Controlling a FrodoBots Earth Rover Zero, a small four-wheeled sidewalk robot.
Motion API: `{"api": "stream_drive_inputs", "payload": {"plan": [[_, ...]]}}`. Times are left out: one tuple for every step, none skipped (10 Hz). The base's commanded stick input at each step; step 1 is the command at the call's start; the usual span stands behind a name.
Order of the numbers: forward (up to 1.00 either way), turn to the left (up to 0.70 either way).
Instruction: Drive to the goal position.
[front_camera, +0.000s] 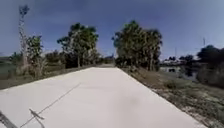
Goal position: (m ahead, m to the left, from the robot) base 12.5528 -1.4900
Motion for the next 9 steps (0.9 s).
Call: {"api": "stream_drive_inputs", "payload": {"plan": [[0.85,0.16],[0.85,0.0],[0.85,0.0],[0.85,0.0],[0.85,0.0],[0.85,0.0],[0.85,0.0],[0.85,0.0],[0.85,0.0]]}}
